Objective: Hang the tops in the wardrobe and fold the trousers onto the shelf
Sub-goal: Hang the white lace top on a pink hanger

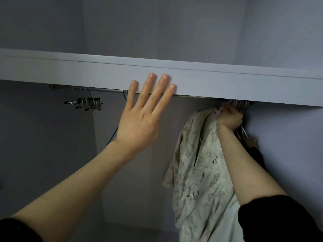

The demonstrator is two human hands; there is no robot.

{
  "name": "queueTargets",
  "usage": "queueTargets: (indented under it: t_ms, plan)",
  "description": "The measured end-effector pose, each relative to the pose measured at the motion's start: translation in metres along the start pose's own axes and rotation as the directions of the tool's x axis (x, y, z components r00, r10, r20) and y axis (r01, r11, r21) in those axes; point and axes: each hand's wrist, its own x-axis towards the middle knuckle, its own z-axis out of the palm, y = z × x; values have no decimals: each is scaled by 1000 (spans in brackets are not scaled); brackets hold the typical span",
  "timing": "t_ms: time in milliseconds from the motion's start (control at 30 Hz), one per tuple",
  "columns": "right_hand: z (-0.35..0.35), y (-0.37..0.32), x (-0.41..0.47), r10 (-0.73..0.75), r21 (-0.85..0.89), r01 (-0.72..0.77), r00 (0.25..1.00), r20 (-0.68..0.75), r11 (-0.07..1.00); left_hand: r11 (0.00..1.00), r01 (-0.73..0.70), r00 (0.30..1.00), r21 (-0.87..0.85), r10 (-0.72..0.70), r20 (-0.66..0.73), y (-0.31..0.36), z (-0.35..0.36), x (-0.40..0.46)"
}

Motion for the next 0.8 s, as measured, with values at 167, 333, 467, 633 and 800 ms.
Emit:
queueTargets:
  t_ms: [167,333,467,633,800]
  plan:
    - [9,-1,4,135,-206,-118,988,71,971,1000,9,1000,-7,-9,22,1,2,-2]
    - [5,0,5,135,-318,-89,983,126,944,1000,3,998,-10,-2,63,-2,0,-2]
    - [-9,3,-16,34,-337,53,969,247,940,1000,25,991,-18,-23,130,0,-6,-1]
    - [-28,3,-63,-75,-324,246,885,459,913,988,114,968,-108,-86,236,14,-15,-12]
    - [-68,12,-111,92,-336,217,704,705,916,926,248,870,-285,-84,486,29,-31,-49]
